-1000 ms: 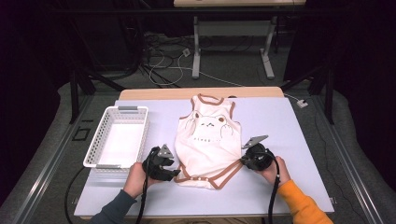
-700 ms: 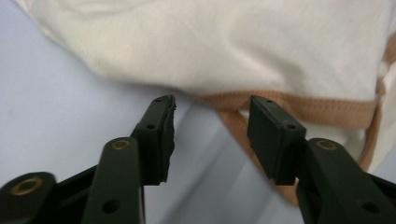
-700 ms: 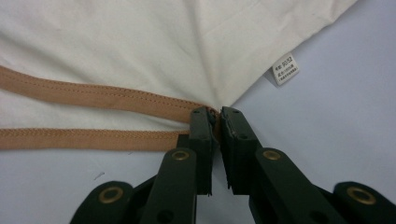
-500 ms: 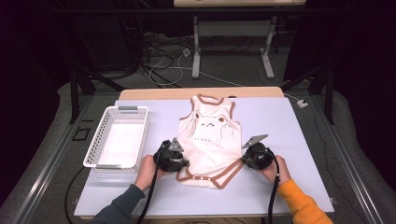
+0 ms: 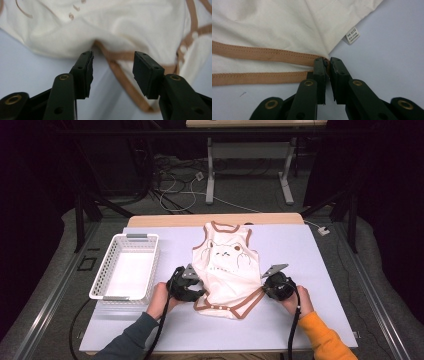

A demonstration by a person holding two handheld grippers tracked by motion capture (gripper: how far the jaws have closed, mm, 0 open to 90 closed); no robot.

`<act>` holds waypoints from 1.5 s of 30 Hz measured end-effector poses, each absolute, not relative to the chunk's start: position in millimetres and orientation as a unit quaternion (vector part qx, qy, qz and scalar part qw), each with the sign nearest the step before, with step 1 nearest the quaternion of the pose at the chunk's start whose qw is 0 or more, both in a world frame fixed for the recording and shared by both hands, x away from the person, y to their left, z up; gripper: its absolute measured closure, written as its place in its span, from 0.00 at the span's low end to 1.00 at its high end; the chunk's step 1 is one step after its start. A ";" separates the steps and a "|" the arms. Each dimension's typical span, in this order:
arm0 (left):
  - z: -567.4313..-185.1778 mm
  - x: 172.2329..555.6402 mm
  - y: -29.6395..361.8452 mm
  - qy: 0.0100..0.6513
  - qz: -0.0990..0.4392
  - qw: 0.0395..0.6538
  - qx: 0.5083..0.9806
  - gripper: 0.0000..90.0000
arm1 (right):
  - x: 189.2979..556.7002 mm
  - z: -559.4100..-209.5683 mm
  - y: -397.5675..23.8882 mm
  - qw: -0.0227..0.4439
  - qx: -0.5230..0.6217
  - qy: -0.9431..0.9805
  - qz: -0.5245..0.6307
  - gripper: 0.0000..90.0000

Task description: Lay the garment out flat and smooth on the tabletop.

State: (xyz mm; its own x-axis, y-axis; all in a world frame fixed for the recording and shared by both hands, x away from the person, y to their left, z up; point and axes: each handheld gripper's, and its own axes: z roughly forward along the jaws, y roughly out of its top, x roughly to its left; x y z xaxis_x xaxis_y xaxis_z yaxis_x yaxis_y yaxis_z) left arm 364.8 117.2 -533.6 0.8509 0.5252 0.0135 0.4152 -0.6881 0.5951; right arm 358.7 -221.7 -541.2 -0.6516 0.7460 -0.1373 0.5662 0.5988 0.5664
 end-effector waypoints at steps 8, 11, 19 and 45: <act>-548.1 371.2 109.0 0.283 0.060 0.297 0.910 0.63 | 359.7 -541.4 -220.7 0.176 0.375 0.877 0.243 0.93; -549.2 368.3 106.7 0.291 0.061 0.307 0.904 0.76 | 359.7 -541.6 -220.7 0.176 0.376 0.877 0.243 0.93; -549.5 359.9 107.8 0.278 0.057 0.319 0.904 0.98 | 356.6 -537.2 -220.8 0.186 0.372 0.877 0.240 0.93; -531.9 338.1 132.5 0.281 0.096 0.307 0.904 0.77 | 358.0 -538.8 -224.6 0.200 0.377 0.877 0.221 0.93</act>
